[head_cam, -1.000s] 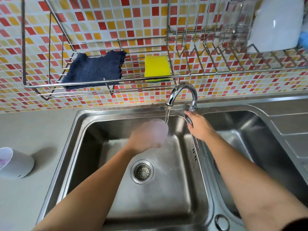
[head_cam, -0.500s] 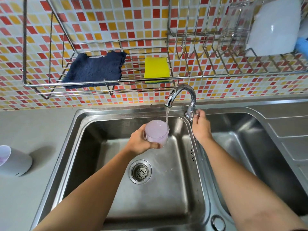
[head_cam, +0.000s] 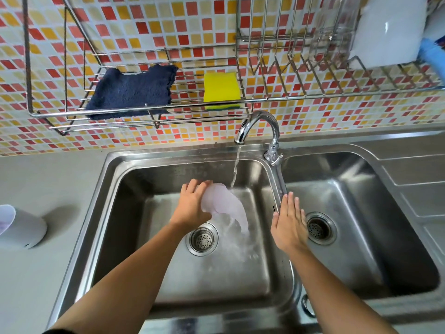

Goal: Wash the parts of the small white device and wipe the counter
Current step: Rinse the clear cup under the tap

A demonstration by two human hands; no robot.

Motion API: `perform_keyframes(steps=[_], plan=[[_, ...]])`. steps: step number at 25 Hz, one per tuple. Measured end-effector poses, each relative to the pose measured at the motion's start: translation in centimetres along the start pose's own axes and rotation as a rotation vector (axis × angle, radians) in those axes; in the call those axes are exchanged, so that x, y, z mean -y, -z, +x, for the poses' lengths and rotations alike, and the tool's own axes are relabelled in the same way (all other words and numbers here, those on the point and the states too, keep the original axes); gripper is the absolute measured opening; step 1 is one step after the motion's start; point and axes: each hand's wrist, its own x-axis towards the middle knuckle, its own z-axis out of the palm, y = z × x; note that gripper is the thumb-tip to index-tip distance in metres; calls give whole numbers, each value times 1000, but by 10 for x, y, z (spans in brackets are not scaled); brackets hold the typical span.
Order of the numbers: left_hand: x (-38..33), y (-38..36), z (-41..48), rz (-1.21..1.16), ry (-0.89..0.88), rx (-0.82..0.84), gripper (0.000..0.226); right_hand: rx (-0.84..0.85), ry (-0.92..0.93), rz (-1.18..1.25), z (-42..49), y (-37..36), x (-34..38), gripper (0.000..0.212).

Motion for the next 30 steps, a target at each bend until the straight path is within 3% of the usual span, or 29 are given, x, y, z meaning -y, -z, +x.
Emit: perform_keyframes(steps=[14, 17, 22, 24, 27, 30], plan=[[4, 19, 23, 486, -433, -164, 82, 5, 84, -62, -2, 1, 2, 66], [7, 22, 25, 619, -597, -157, 83, -1, 71, -59, 0, 0, 2, 64], [12, 29, 17, 837, -916, -154, 63, -23, 71, -76, 1, -1, 4, 58], [14, 33, 11, 816, -886, -205, 57, 22, 98, -139, 4, 1, 2, 58], [14, 43, 1, 405, -605, -204, 75, 41, 145, -97, 0, 21, 4, 67], [10, 62, -19, -118, -262, -100, 81, -364, 142, 394, -13, 70, 30, 53]])
